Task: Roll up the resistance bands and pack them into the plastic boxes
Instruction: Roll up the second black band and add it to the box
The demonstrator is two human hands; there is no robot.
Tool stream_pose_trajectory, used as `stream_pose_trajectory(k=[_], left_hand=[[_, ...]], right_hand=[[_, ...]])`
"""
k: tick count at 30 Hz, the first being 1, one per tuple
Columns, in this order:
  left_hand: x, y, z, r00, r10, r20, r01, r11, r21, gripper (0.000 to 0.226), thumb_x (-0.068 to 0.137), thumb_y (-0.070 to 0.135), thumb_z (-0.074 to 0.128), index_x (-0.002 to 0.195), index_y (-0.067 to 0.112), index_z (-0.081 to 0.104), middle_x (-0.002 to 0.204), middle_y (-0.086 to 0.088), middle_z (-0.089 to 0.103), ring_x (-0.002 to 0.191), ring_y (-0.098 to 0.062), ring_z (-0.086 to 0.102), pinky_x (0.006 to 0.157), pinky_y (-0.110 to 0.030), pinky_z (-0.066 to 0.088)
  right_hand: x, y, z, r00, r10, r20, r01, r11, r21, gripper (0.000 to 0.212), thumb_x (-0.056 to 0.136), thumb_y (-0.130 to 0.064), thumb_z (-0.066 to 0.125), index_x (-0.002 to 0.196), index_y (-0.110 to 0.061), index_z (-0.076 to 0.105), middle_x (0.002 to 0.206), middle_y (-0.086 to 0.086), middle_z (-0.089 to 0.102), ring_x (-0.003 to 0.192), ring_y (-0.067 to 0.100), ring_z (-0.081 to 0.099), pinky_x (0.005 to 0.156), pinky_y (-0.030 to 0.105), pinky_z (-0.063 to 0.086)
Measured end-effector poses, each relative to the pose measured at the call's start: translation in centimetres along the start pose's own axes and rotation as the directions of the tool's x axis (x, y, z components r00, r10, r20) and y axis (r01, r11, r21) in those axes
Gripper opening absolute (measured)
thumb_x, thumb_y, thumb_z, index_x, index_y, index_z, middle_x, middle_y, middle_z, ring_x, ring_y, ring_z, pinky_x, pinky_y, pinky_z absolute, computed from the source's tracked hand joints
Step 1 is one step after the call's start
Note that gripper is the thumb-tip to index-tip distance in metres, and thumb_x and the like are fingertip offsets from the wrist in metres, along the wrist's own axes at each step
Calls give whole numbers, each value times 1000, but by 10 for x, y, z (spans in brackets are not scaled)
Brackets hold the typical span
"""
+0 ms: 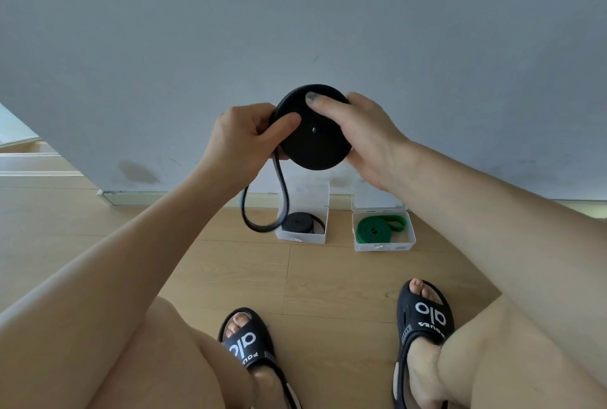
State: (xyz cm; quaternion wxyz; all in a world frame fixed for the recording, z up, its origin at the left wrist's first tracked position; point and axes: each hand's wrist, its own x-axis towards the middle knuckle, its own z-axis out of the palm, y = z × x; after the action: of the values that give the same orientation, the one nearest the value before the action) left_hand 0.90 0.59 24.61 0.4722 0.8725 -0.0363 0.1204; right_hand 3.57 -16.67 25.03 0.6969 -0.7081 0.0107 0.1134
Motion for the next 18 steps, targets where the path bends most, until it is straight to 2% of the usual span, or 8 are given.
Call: stream_pose_trajectory(k=[3, 6, 9, 13, 18], left_hand=[[3, -5, 5, 999, -36, -11, 35, 997, -71, 44, 99, 34, 64, 84, -8, 63, 71, -17, 62, 64, -14, 71, 72, -43, 63], [4, -8, 7, 998, -68, -15, 65, 985, -158, 57, 97, 44, 60, 86, -12, 58, 83, -33, 62, 78, -35, 72, 79, -55, 62], [3, -7, 13, 994, -104, -24, 98, 978, -186, 57, 98, 46, 56, 88, -11, 58, 86, -31, 64, 87, -39, 71, 79, -52, 63], [3, -9, 20, 988, -150, -47, 137, 968, -210, 60, 97, 49, 52, 93, -10, 57, 86, -30, 62, 83, -35, 72, 80, -54, 62], [0, -4, 30, 979, -184, -89, 156, 955, -252, 41, 104, 36, 51, 97, -3, 65, 92, -23, 66, 94, -33, 70, 81, -39, 64]], right_hand=[[8, 8, 5, 999, 50, -7, -48, 982, 184, 45, 90, -35, 76, 123, -7, 64, 115, 13, 76, 105, 29, 74, 98, 49, 59], [11, 10, 10, 992, 123, -1, -116, 934, 338, 45, 92, -32, 76, 127, -5, 64, 116, 15, 75, 106, 32, 74, 99, 49, 58], [11, 11, 16, 976, 212, -42, -172, 882, 438, 44, 91, -31, 77, 126, -6, 65, 117, 17, 74, 105, 35, 73, 97, 51, 58], [14, 10, 25, 949, 296, -109, -202, 834, 514, 47, 90, -35, 78, 125, -8, 64, 118, 18, 73, 102, 37, 73, 93, 54, 60], [16, 3, 34, 901, 409, -146, -238, 746, 622, 46, 95, -46, 68, 128, -15, 62, 118, 14, 72, 98, 36, 73, 91, 52, 60]])
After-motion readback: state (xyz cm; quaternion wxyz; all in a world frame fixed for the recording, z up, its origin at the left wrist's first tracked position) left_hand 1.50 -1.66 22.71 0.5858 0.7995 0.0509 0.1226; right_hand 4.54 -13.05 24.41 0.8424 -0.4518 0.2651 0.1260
